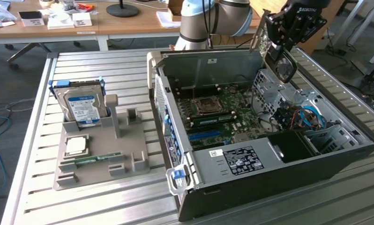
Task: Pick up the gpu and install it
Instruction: 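Pick up the gpu and move the gpu toward the slot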
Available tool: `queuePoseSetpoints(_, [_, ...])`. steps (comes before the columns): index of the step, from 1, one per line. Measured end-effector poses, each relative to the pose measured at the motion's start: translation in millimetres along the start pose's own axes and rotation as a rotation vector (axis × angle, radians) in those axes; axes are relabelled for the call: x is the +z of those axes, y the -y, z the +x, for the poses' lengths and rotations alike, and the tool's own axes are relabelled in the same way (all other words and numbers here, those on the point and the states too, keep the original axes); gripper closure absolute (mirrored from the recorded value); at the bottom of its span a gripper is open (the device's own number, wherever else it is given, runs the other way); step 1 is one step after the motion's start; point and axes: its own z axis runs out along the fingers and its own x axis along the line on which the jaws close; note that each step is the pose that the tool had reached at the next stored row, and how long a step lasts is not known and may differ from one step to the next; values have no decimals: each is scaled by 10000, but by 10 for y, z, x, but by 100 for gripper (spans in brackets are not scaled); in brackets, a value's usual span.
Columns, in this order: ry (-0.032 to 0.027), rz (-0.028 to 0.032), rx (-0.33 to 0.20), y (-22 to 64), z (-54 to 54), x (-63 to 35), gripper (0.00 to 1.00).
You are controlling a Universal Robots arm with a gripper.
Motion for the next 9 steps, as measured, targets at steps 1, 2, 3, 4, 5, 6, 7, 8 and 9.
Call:
queuePoseSetpoints(1, [0, 0, 2, 0, 0, 0, 73])
queuePoseSetpoints(2, [-1, 0, 0, 0, 0, 0, 73])
queuePoseSetpoints(3, [0, 0, 0, 0, -1, 0, 73])
queuePoseSetpoints(4, [0, 0, 0, 0, 0, 0, 73])
queuePoseSetpoints(5, [0, 0, 0, 0, 0, 0, 73])
queuePoseSetpoints(6, [0, 0, 0, 0, -1, 0, 73])
queuePoseSetpoints(7, [0, 0, 0, 0, -1, 0, 73])
queuePoseSetpoints(8, [0, 0, 0, 0, 0, 0, 73])
queuePoseSetpoints(9, [-1, 0, 0, 0, -1, 0, 73])
